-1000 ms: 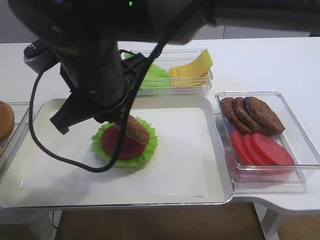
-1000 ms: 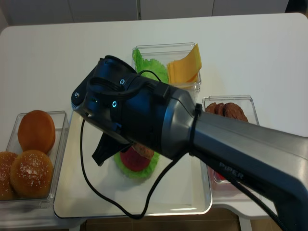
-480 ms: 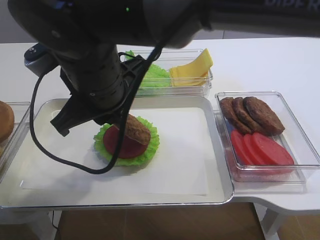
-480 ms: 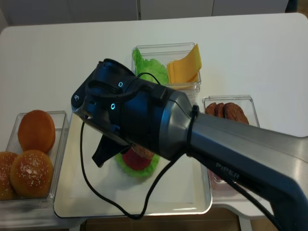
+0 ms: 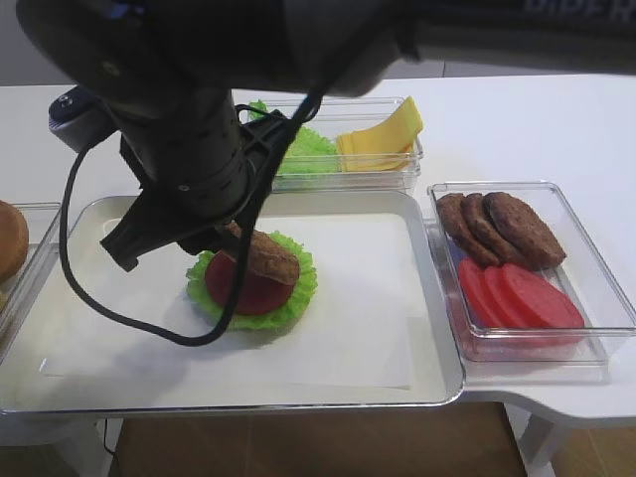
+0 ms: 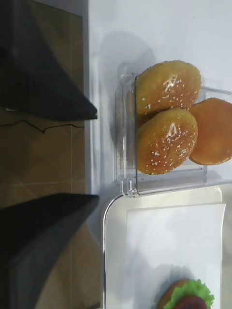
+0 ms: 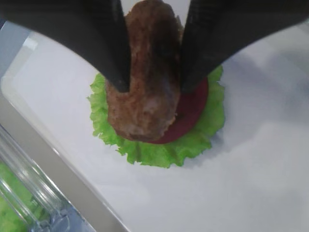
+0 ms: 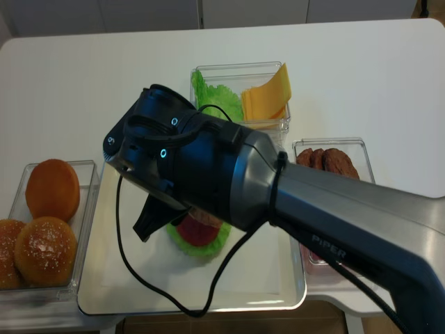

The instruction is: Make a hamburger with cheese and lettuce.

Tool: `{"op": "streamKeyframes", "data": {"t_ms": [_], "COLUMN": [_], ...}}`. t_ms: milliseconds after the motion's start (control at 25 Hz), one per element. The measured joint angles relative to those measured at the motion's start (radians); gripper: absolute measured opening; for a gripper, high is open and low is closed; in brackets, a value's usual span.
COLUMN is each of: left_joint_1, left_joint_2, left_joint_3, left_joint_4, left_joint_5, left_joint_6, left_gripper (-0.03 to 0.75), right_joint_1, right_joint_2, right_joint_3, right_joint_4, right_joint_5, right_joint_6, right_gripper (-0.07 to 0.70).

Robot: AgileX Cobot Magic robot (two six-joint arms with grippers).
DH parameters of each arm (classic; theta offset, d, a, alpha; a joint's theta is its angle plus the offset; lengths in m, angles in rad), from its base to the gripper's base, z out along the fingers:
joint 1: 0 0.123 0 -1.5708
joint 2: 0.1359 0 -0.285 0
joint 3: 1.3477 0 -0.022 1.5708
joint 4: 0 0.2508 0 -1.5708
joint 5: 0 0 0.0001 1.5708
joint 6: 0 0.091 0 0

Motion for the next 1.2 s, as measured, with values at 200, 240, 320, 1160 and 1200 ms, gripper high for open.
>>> {"op": "streamKeyframes", "data": {"t_ms": [200,240,320,1160,1200], "left_joint_1": [0.000,0.000,0.000,0.000,0.000], "left_joint_2": [0.000,0.000,0.000,0.000,0.000], "left_joint_3": [0.000,0.000,0.000,0.000,0.000], "left_joint_4": [0.000,0.000,0.000,0.000,0.000], "left_joint_5": [0.000,0.000,0.000,0.000,0.000], "left_joint_6": [0.000,0.000,0.000,0.000,0.000], "left_gripper": [0.362,0.362,0.362,0.362,0.362], "right_joint_1": [0.000,0.000,0.000,-0.023,-0.039], "right_joint_2": [0.000,0.000,0.000,-0.014,-0.024], "right_joint_3": [0.000,0.000,0.000,0.000,0.000], "right_joint_4": [0.000,0.000,0.000,0.067,0.098], "right_joint_5": [0.000,0.000,0.000,0.000,0.000], "right_joint_6": [0.000,0.002,0.002,-0.021,-0.032], "right_gripper": [0.361,0.369,0.379,0.386,0.386]}}
